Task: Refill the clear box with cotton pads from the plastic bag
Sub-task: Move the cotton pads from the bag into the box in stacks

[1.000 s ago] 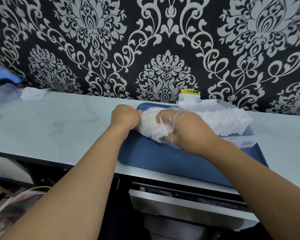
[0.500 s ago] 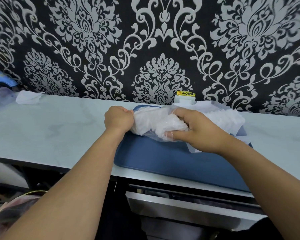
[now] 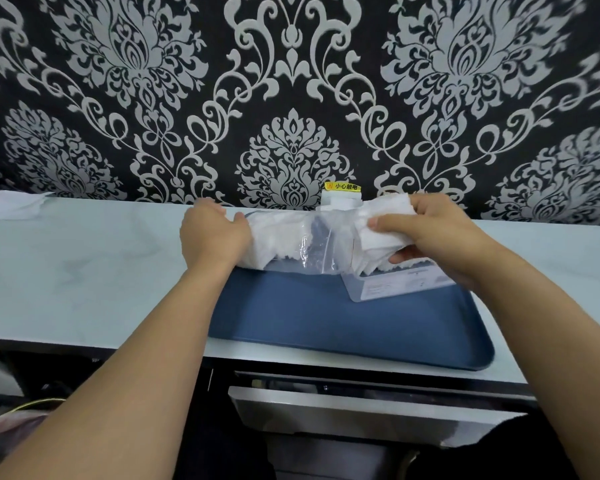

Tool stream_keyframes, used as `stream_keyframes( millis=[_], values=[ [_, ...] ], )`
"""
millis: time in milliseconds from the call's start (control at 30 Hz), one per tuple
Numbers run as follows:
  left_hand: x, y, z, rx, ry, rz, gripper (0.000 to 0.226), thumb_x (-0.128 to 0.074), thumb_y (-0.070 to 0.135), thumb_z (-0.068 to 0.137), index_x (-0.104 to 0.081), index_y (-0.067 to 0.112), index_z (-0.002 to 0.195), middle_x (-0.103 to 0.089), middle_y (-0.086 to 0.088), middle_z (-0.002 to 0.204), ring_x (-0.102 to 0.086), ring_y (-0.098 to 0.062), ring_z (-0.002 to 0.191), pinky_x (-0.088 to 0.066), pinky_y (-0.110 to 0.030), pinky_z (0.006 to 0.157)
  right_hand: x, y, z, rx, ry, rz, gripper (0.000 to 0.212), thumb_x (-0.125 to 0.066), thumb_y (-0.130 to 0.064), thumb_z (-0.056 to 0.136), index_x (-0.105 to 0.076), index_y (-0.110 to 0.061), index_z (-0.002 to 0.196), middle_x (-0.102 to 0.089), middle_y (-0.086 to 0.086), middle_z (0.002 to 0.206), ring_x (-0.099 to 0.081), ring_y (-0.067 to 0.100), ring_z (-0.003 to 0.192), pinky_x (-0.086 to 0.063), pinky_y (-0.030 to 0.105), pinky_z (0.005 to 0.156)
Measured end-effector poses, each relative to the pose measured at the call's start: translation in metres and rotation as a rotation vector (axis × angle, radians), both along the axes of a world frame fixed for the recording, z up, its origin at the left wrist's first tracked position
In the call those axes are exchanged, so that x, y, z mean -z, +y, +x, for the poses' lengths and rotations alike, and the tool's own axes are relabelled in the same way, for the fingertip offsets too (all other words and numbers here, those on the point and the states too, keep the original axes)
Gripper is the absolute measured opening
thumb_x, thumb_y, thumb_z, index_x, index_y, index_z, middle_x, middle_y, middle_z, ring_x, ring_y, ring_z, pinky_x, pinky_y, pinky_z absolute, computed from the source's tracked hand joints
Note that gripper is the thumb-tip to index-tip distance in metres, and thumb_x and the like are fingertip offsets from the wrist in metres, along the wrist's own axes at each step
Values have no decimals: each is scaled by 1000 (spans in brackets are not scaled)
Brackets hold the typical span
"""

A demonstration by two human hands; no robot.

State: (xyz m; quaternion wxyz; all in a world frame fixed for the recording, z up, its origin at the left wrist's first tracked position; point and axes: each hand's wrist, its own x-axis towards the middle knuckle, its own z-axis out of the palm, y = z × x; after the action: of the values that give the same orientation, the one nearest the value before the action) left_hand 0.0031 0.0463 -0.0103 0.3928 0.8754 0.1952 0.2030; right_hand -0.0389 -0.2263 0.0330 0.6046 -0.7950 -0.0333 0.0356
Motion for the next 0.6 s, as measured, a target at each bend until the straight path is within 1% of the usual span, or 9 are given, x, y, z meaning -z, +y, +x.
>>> stream_keyframes(
  millis=[67,100,133,200,300,367,433,500,600],
  values=[
    [-13,-15,-8,75,-318,-5,25,-67,33,89,-62,14,104,-65,1,102,-61,-18,94,-51,-30,81,2,-3,0,46,76,108,17,-70,-15,87,-70,-7,102,-74,6,89,-72,13,72,-60,28,60],
    [-24,-29,-15,166,-450,-45,24,-67,33,91,-62,15,105,-65,2,101,-62,-13,91,-52,-25,80,0,-3,1,61,106,176,17,-67,-13,88,-69,-6,104,-73,7,91,-72,13,74,-60,28,60],
    [-33,-45,-22,280,-503,-106,22,-67,33,92,-61,17,105,-65,4,100,-61,-8,90,-51,-17,77,-3,-3,1,76,132,256,17,-64,-11,89,-67,-6,104,-72,8,93,-72,14,77,-61,29,61],
    [-40,-80,-36,516,-399,-247,27,-65,37,94,-58,21,115,-62,7,113,-60,-2,101,-48,-11,81,-6,-2,-1,75,181,449,21,-58,-7,91,-65,-5,110,-70,13,103,-71,20,88,-61,32,65],
    [-37,-120,-44,750,-174,-442,52,-53,53,94,-47,26,138,-52,6,134,-52,-10,125,-43,-25,104,-8,7,-6,-7,196,580,36,-50,-8,92,-59,0,126,-68,23,117,-68,27,100,-61,39,80],
    [-35,-136,-44,783,-78,-542,48,-42,53,101,-44,30,143,-52,7,136,-52,-10,126,-42,-31,108,-7,13,-11,-44,174,597,34,-48,-20,96,-63,-4,123,-70,19,110,-69,24,98,-60,40,82],
    [-34,-143,-42,770,-63,-618,33,-37,42,106,-50,29,134,-62,4,125,-60,-12,116,-48,-35,103,-7,17,-11,-18,193,627,39,-50,-42,98,-67,-12,116,-73,9,102,-71,21,92,-59,39,76],
    [-32,-150,-44,793,-83,-619,22,-37,29,108,-52,23,123,-64,4,111,-61,-10,104,-50,-27,94,-8,14,-7,100,247,606,51,-50,-61,93,-69,-17,111,-76,6,94,-74,22,83,-60,39,71],
    [-28,-159,-47,867,-108,-433,25,-38,20,106,-46,17,130,-57,0,125,-56,-12,112,-45,-25,94,-7,3,-3,249,286,431,56,-48,-69,90,-69,-19,103,-76,4,82,-75,22,70,-62,42,66]
  ],
)
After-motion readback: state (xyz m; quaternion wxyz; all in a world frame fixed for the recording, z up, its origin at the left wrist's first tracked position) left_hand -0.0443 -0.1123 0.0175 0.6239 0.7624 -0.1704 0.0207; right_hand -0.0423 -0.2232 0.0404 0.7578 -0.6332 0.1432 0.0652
